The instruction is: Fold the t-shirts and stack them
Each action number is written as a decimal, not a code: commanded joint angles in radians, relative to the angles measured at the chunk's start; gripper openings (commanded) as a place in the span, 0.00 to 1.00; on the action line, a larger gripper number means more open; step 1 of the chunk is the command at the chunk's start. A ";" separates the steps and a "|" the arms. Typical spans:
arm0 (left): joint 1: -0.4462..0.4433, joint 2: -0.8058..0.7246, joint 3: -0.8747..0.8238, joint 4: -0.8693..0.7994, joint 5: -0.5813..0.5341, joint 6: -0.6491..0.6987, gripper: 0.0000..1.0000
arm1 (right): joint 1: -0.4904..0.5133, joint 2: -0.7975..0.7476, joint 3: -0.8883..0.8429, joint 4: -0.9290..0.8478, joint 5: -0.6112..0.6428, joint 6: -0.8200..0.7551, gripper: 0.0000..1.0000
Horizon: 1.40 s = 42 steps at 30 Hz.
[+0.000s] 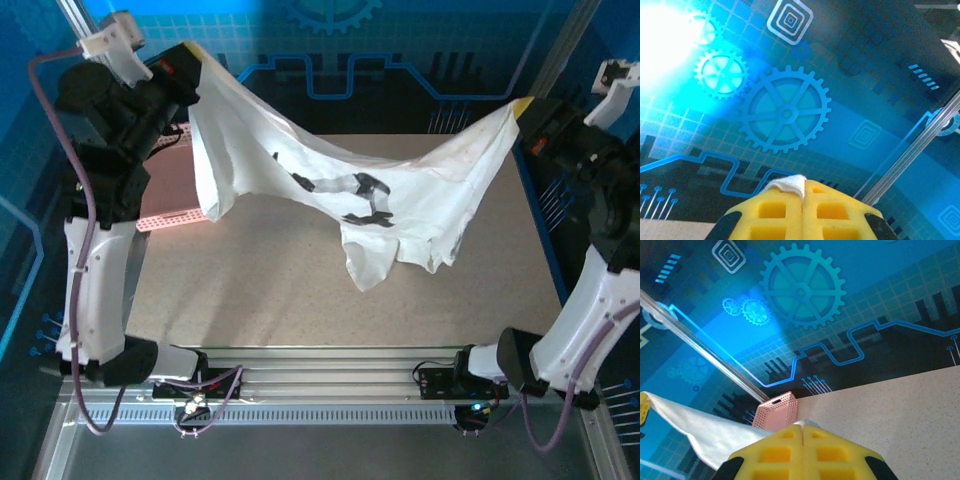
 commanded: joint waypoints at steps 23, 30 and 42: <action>0.241 0.820 0.708 0.337 0.287 -0.405 0.00 | 0.084 0.771 0.424 0.932 0.160 0.287 0.00; 0.305 0.760 0.703 0.421 0.344 -0.413 0.00 | 0.034 0.674 0.408 0.948 0.135 0.274 0.00; 0.310 0.345 -0.295 0.568 0.544 -0.255 0.00 | 0.105 0.280 -0.263 0.420 0.007 -0.154 0.00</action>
